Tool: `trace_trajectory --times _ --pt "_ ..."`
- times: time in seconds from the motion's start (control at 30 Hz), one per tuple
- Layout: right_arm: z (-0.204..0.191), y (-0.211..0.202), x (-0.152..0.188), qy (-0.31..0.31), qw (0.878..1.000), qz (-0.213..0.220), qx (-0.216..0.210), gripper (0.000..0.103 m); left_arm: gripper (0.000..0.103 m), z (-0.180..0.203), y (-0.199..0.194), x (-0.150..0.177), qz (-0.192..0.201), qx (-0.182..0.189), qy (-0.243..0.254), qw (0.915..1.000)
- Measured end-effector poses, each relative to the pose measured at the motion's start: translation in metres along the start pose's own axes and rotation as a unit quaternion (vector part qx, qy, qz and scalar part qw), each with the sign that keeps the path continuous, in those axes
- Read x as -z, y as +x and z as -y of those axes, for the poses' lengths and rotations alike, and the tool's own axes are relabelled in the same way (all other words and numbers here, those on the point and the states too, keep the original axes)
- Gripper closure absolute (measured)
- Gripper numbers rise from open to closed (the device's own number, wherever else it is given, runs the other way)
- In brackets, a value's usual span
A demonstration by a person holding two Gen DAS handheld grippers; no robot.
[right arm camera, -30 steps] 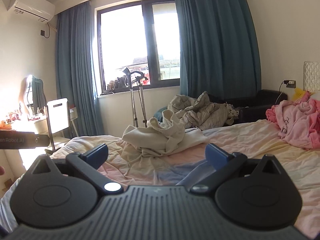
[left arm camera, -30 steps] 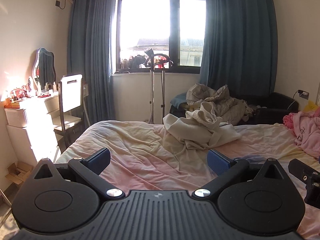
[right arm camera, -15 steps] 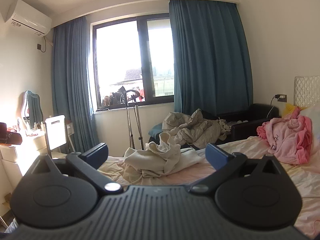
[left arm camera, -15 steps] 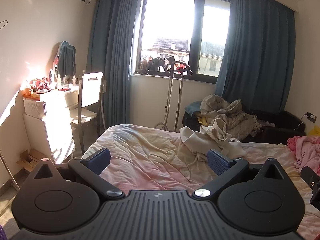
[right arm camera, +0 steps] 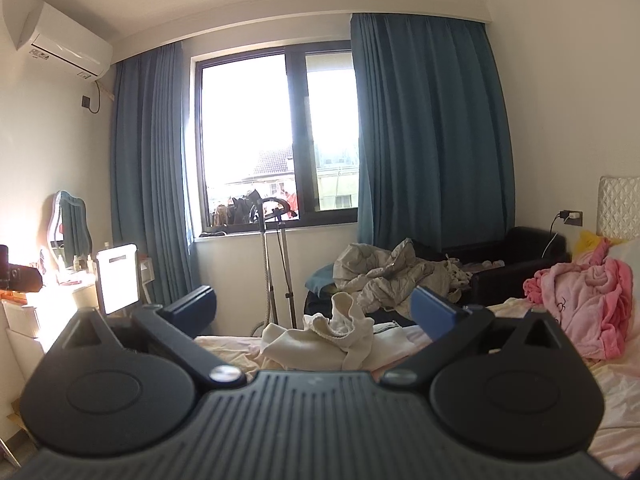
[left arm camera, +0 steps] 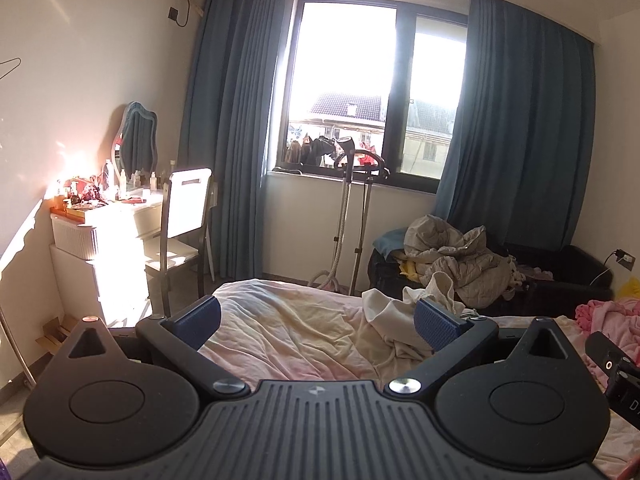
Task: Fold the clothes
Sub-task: 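Move the left tool toward the white garment's ribbed cuff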
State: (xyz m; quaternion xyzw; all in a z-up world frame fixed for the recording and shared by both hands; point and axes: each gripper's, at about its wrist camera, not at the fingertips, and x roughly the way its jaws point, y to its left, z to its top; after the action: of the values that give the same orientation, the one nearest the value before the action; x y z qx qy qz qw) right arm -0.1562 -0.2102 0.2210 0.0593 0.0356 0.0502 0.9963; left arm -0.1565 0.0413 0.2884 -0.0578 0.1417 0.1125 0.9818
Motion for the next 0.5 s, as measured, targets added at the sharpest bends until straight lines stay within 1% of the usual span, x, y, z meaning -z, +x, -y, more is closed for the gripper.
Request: trace_trajectory --times 0.1,0.23,0.33,0.43,0.5 --pt "0.001 0.013 -0.002 -0.001 1.0 0.002 0.003 0.0 0.0 0.011 0.019 -0.008 0.006 -0.002 0.006 1.0" --pt "0.0 0.036 -0.003 -0.023 1.0 0.005 0.012 0.0 0.0 0.027 0.05 -0.013 0.018 -0.006 0.009 0.9998" --pt "0.005 0.056 0.005 -0.018 1.0 0.011 0.011 0.0 0.0 0.038 0.077 -0.006 0.022 0.001 0.006 0.9997" --pt "0.013 0.076 0.018 0.003 1.0 0.015 0.002 0.0 0.0 0.052 0.115 0.006 0.017 0.017 0.007 0.9997" --pt "0.017 0.092 0.03 0.009 1.0 0.018 0.006 0.0 0.0 0.061 0.143 0.018 0.014 0.026 0.013 0.9995"
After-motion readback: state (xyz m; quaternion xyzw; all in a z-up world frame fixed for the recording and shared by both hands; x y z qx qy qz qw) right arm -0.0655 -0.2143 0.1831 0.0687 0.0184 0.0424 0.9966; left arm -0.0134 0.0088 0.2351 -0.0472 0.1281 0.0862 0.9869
